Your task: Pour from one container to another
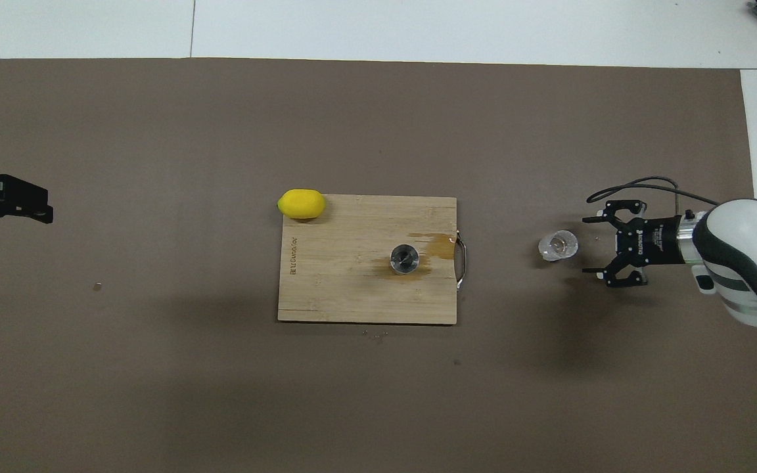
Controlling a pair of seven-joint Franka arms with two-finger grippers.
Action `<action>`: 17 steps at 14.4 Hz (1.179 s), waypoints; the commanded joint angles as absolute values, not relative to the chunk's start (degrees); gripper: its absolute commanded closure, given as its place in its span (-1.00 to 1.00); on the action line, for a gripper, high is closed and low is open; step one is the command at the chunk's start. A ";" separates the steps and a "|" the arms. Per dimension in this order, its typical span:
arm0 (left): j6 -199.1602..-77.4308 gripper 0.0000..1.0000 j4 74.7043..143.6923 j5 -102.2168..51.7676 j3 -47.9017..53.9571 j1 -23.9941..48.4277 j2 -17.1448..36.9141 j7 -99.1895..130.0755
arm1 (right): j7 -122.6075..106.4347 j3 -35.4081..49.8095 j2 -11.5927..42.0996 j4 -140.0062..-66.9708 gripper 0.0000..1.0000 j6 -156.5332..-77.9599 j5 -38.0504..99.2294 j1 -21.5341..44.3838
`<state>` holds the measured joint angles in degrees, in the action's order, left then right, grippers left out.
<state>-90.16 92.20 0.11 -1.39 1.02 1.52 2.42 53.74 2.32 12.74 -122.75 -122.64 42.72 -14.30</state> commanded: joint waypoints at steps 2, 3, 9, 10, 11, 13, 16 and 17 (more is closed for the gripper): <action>-90.26 -1.00 92.99 -0.35 -1.76 1.49 0.44 3.25 | 52.12 3.16 7.31 -123.93 -0.98 -122.35 32.55 -14.68; -90.26 -1.00 92.99 -0.35 -1.76 1.49 0.44 3.25 | 51.68 3.43 6.16 -123.93 -0.98 -122.17 29.47 -14.24; -90.26 -1.00 92.99 -0.35 -1.93 1.49 0.53 3.25 | 38.34 3.51 0.63 -122.52 -0.98 -121.91 15.21 -4.33; -90.26 -1.00 92.99 -0.35 -1.76 1.49 0.44 3.25 | 36.15 3.43 -0.17 -122.43 -0.98 -121.90 13.81 -1.87; -90.26 -1.00 92.99 -0.35 -1.76 1.49 0.44 3.25 | 34.91 3.51 -1.13 -122.52 -0.98 -121.56 11.80 -0.19; -90.26 -1.00 92.99 -0.35 -1.76 1.49 0.44 3.25 | 31.75 3.69 -2.11 -120.78 -0.98 -119.54 5.05 2.80; -90.26 -1.00 92.99 -0.35 -1.76 1.49 0.44 3.34 | 27.62 3.78 -1.32 -111.04 -0.98 -111.13 -1.58 4.22; -90.26 -1.00 92.99 -0.35 -1.76 1.49 0.44 3.69 | 24.20 3.69 -1.23 -107.70 -0.98 -107.79 -1.67 4.13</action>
<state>-90.16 92.20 0.11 -1.41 1.02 1.52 2.55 30.01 3.84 -1.99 -114.64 -113.95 -0.08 4.77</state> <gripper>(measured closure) 0.000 0.004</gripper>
